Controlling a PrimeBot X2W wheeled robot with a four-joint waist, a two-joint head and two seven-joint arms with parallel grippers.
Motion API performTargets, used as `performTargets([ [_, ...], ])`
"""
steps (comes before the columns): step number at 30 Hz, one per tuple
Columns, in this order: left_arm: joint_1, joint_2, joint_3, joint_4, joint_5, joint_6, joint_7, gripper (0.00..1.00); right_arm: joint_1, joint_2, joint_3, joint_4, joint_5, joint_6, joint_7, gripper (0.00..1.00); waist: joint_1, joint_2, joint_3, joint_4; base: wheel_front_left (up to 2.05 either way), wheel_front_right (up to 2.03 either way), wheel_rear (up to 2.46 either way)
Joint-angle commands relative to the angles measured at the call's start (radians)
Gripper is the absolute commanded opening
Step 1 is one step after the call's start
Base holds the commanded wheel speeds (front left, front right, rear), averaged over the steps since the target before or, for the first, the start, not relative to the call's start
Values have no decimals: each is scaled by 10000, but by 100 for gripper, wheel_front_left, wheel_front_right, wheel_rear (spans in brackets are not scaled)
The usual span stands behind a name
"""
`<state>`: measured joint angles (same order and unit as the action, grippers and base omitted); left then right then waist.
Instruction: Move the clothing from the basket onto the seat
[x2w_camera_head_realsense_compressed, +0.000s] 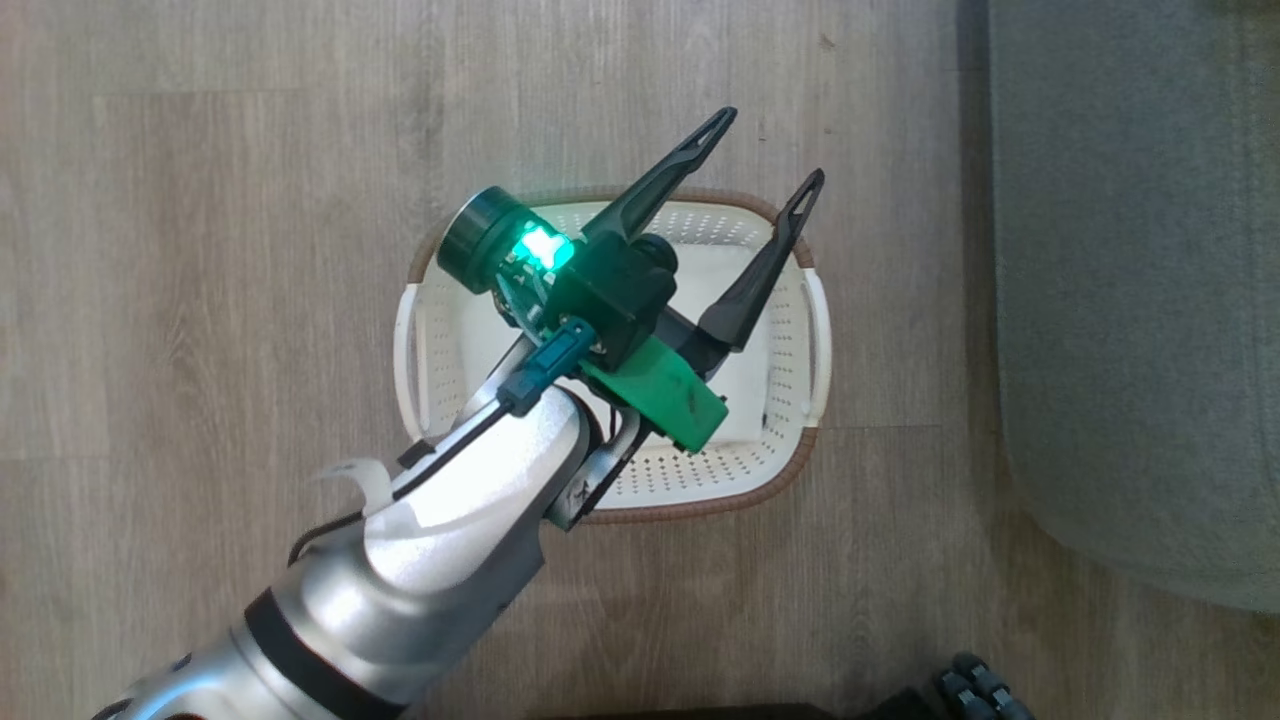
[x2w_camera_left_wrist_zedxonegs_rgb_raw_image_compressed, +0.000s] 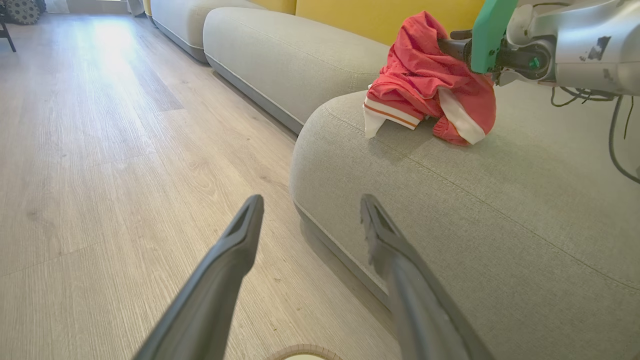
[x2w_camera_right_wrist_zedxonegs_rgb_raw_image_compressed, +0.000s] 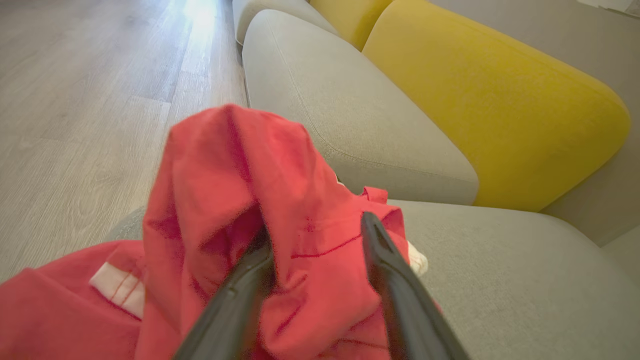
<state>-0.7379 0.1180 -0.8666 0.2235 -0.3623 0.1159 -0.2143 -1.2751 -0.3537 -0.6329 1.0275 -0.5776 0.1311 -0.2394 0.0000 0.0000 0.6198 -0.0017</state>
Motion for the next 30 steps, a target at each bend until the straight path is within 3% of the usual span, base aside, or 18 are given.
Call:
performTargets([
  [1, -209, 162, 211, -279, 70, 71, -64, 100, -2, -25, 10, -200, -35, -4, -110, 100, 0, 0, -27, -110, 0, 0, 0],
  [6, -150, 228, 410, -236, -114, 147, -130, 100, 173, 240, 285, -34, 325, -4, -212, 100, 0, 0, -219, -456, 0, 0, 0],
  [15, 134, 332, 889, -55, -455, 285, -344, 100, 1422, 699, 2321, -1311, 2411, -4, -221, 100, 0, 0, -1036, -961, 0, 0, 0],
  [23, 763, 361, 1563, 214, -915, 402, -452, 100, 2425, 706, 3918, -2041, 3939, -4, -222, 100, 0, 0, -2232, -925, 0, 0, 0],
  [30, 1406, 515, 2215, 432, -1076, 771, -469, 100, 3234, 1138, 4602, -2580, 4822, -4, -223, 100, 0, 0, -3163, -749, 0, 0, 0],
])
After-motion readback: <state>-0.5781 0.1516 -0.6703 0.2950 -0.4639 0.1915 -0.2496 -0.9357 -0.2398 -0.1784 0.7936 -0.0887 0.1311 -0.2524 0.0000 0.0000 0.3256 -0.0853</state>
